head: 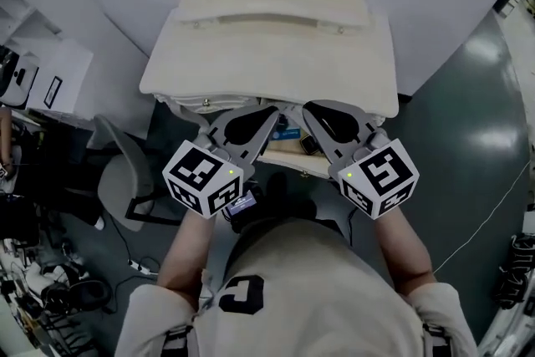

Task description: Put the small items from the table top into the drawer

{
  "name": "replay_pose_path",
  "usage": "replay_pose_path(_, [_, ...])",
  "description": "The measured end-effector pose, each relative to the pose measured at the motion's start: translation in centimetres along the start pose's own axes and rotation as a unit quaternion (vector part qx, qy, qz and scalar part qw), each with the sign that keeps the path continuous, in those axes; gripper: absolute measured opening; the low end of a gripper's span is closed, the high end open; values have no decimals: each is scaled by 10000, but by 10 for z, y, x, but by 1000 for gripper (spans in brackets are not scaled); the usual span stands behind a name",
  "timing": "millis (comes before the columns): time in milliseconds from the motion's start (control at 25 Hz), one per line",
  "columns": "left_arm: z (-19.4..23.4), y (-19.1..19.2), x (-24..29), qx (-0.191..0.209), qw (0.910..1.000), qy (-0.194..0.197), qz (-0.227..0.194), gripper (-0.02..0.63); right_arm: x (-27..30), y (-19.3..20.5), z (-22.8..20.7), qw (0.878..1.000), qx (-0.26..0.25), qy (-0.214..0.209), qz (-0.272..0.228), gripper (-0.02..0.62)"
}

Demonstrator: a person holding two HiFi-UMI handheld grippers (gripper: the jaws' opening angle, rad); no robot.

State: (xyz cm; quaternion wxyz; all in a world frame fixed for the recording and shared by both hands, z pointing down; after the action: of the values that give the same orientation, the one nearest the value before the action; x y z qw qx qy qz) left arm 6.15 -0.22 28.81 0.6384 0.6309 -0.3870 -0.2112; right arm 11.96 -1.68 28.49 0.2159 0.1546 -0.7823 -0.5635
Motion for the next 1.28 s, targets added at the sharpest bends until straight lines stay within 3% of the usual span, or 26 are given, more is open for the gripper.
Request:
replay_pose_path(360, [-6, 23, -20, -258, 9995, -143, 150, 56, 6, 17, 19, 9996, 120, -234, 116, 34])
replay_pose_path(680, [-8, 36, -31, 23, 9998, 84, 157, 57, 18, 33, 42, 9984, 386, -403, 47, 34])
replay_pose_path(840, [8, 37, -48, 260, 9991, 155, 291, 57, 29, 11, 65, 9978, 495, -439, -106, 34])
replay_pose_path(1280, [30, 25, -88, 173, 9994, 283, -78, 56, 58, -5, 84, 9974, 431, 419, -408, 32])
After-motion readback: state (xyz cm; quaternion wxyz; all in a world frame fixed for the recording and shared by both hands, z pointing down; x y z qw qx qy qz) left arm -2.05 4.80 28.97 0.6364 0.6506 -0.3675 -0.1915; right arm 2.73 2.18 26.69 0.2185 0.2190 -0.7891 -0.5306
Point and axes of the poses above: the fingertips, and each gripper's own axes: x forward along the fingers, z to its left, y out of its underside, the point moved 1 cm from there along -x, backward along the fingers, and after that the axes turned 14 degrees about x, right-handed, at the moved point
